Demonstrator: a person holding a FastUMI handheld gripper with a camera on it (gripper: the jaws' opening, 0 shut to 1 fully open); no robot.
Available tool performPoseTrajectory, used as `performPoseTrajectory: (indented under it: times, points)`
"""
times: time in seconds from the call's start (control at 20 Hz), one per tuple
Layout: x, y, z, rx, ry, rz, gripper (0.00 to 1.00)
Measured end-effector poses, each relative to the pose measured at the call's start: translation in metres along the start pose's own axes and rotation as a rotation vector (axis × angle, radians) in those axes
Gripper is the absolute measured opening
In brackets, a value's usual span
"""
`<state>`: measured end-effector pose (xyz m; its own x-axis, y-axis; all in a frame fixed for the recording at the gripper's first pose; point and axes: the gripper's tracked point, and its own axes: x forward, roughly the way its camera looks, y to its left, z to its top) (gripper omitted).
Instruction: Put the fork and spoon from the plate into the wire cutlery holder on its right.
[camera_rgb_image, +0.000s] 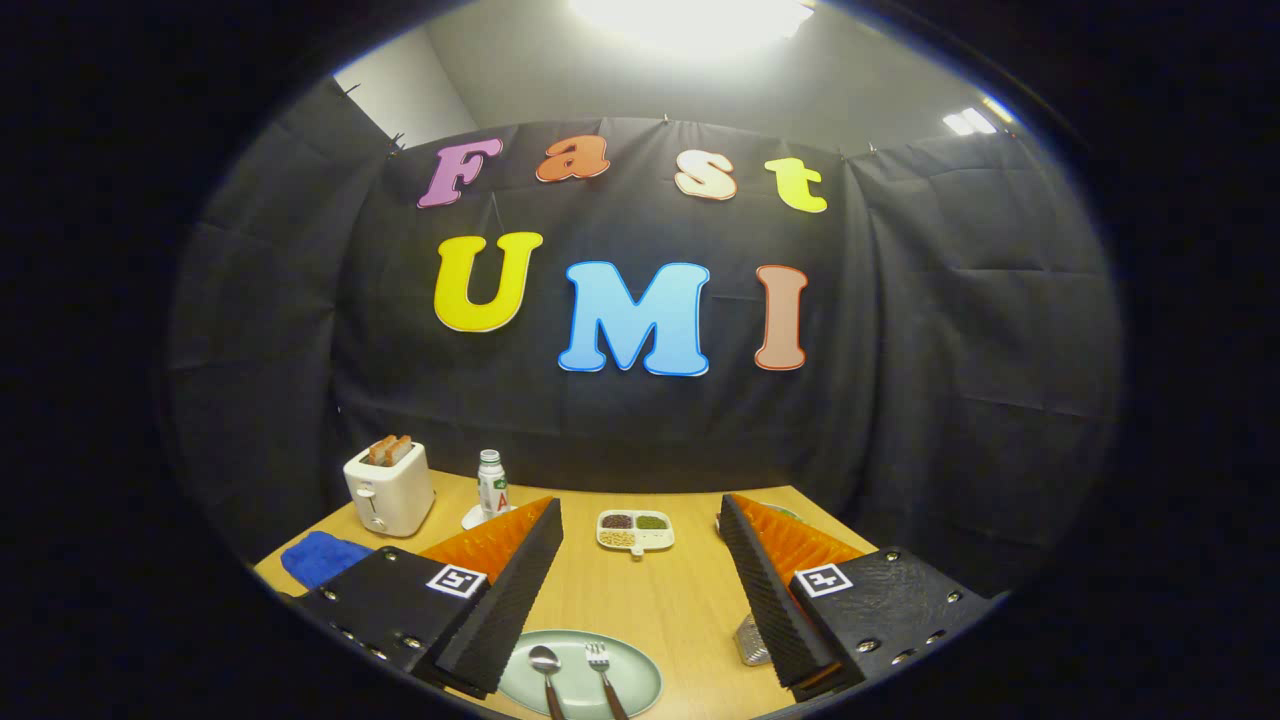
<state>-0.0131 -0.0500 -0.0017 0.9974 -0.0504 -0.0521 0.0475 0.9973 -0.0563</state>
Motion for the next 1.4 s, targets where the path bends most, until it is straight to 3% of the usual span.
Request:
performPoseTrajectory:
  times: [0.5,0.8,0.9,1.2,1.4]
  points:
    - [0.001,-0.017,0.029,0.001,-0.108,0.088,0.97]
    - [0.001,-0.023,0.030,0.028,-0.096,0.154,0.97]
    - [0.006,-0.026,0.017,0.003,-0.056,0.150,0.96]
    - [0.008,0.006,-0.053,-0.025,0.188,0.286,0.96]
    - [0.011,0.014,-0.092,-0.041,0.306,0.316,0.96]
